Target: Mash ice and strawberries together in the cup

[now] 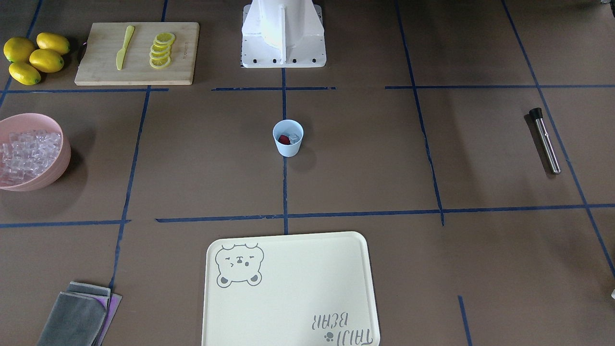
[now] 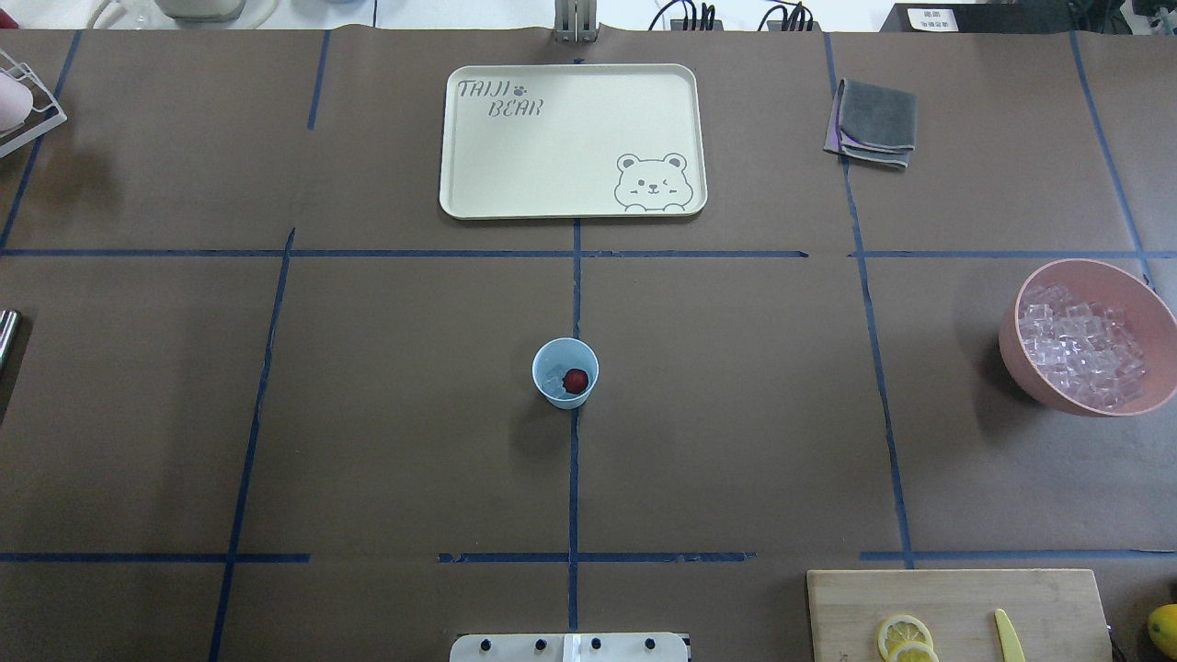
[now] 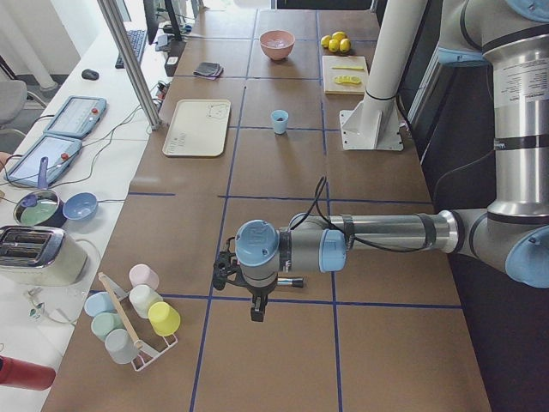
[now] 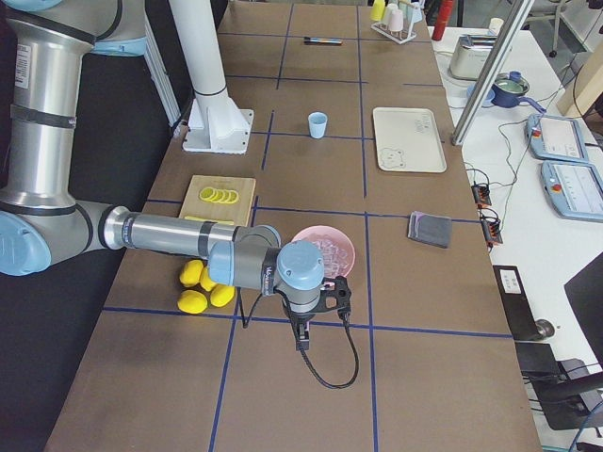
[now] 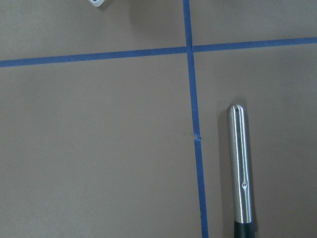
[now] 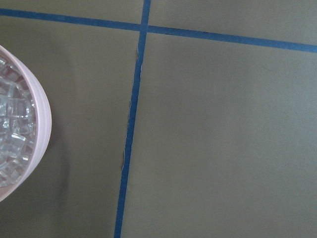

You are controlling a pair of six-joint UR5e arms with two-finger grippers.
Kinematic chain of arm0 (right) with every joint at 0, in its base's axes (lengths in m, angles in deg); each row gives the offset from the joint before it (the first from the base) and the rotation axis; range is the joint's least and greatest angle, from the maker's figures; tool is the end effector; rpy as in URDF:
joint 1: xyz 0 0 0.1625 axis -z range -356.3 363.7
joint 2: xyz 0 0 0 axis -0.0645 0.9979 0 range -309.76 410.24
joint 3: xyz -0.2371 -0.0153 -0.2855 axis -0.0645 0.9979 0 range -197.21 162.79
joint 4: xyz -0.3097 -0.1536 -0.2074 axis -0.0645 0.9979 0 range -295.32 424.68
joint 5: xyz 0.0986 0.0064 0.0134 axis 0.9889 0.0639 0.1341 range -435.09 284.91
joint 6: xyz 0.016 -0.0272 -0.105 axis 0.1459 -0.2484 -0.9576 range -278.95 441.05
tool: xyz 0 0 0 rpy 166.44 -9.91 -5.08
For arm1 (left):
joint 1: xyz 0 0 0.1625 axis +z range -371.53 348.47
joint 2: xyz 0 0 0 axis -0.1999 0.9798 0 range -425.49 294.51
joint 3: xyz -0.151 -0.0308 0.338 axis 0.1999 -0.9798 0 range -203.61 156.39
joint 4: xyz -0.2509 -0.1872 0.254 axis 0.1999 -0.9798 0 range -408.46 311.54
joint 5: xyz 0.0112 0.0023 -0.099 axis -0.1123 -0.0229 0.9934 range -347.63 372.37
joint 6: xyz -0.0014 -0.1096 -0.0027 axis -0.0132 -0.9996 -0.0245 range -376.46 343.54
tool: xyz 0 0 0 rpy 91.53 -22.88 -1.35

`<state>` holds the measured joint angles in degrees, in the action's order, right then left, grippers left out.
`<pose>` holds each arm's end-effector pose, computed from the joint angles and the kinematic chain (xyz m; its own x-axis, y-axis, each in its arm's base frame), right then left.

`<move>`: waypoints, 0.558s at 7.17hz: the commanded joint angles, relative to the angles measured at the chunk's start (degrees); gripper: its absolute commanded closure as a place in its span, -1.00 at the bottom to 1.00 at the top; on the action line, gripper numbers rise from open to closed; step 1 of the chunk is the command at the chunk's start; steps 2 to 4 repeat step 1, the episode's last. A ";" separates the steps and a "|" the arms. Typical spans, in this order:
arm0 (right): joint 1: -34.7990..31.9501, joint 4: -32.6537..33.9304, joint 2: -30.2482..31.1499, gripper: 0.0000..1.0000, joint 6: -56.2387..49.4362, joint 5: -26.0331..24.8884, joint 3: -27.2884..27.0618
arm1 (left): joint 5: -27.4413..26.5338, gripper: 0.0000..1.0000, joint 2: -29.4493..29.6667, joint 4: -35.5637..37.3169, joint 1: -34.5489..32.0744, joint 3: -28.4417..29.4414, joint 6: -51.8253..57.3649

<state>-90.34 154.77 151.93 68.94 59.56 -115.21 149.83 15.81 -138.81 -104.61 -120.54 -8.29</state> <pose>0.0841 -0.3938 0.6350 0.7054 -0.1146 0.6995 0.0795 0.9934 0.0826 -0.0750 -0.4185 0.6180 0.6749 0.0878 -0.7327 -0.0426 0.9959 0.0801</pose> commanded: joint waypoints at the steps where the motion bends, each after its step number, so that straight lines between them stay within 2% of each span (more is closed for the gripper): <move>1: 0.00 0.00 0.00 -0.99 -0.02 0.00 0.00 | 0.00 -1.00 -0.09 0.00 0.00 -0.10 0.00; 4: 0.00 0.00 0.00 -0.99 -0.02 0.00 0.00 | 0.00 -1.00 -0.09 0.00 0.00 -0.10 0.00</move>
